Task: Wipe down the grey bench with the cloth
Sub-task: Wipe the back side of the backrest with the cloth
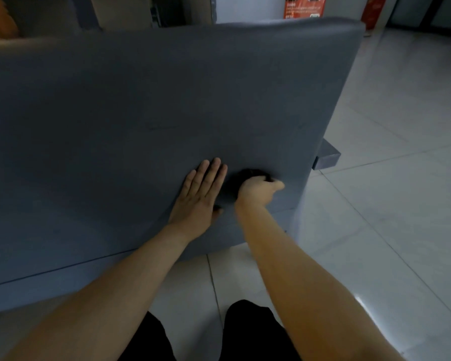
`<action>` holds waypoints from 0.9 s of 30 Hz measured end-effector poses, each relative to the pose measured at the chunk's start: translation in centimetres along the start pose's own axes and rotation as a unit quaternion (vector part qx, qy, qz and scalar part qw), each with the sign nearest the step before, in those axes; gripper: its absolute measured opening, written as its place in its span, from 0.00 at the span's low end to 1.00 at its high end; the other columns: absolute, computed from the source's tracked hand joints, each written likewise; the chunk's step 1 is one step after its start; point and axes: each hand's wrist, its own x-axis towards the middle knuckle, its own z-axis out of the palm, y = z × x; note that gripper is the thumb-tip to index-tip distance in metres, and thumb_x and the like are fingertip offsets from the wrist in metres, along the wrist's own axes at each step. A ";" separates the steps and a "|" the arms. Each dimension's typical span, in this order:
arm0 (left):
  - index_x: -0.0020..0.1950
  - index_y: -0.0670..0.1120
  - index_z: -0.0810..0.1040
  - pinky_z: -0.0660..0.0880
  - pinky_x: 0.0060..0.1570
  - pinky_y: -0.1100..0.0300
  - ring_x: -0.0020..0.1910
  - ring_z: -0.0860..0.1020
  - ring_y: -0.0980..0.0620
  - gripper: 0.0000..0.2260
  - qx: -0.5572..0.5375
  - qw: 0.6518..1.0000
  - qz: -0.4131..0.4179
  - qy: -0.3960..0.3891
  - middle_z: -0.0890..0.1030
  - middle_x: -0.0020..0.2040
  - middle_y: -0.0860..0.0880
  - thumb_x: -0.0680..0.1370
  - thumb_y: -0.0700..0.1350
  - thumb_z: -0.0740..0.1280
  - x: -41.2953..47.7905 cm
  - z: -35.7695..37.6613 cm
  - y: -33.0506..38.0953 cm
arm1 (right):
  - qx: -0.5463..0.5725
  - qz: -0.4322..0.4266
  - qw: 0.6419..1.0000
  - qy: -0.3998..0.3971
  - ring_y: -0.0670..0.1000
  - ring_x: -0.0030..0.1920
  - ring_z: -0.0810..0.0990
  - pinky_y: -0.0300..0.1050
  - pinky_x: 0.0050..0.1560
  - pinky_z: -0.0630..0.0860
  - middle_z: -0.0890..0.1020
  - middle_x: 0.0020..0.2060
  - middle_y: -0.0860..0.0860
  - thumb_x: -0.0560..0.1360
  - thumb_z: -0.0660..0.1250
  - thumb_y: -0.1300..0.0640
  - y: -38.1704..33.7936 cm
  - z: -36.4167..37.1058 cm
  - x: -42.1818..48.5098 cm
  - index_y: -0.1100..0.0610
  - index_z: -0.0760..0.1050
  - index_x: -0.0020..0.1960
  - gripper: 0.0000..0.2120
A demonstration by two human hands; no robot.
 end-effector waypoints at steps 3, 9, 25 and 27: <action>0.83 0.45 0.39 0.32 0.78 0.53 0.81 0.35 0.50 0.40 0.030 1.000 -0.004 -0.004 0.35 0.82 0.49 0.82 0.53 0.62 -0.2 -0.2 -1.0 | -0.037 0.014 0.998 -0.053 0.56 0.44 0.76 0.51 0.47 0.74 0.76 0.48 0.56 0.86 0.54 0.55 1.6 2.4 -3.6 0.56 0.63 0.61 0.07; 0.83 0.45 0.39 0.35 0.78 0.53 0.81 0.37 0.49 0.47 -0.008 1.000 -0.006 -0.025 0.36 0.82 0.50 0.77 0.52 0.70 -0.4 -0.8 -0.6 | -0.036 -0.011 0.996 -0.077 0.59 0.55 0.80 0.57 0.60 0.79 0.79 0.56 0.57 0.82 0.61 0.59 1.5 -0.2 -0.7 0.53 0.68 0.56 0.04; 0.82 0.46 0.35 0.37 0.79 0.53 0.81 0.35 0.51 0.47 -0.025 0.998 -0.007 -0.051 0.33 0.82 0.50 0.77 0.44 0.68 -1.1 -1.4 -1.1 | -0.046 -0.006 0.998 -0.049 0.61 0.56 0.80 0.57 0.59 0.79 0.79 0.57 0.59 0.80 0.63 0.60 1.9 -0.8 -0.2 0.55 0.72 0.57 0.06; 0.82 0.46 0.34 0.34 0.78 0.54 0.80 0.33 0.52 0.48 -0.026 0.998 -0.014 -0.062 0.31 0.81 0.51 0.77 0.47 0.68 -1.1 -1.5 -0.7 | 0.009 0.023 1.000 -0.017 0.62 0.55 0.80 0.60 0.58 0.81 0.79 0.60 0.59 0.80 0.62 0.61 0.4 -1.8 1.9 0.53 0.70 0.57 0.07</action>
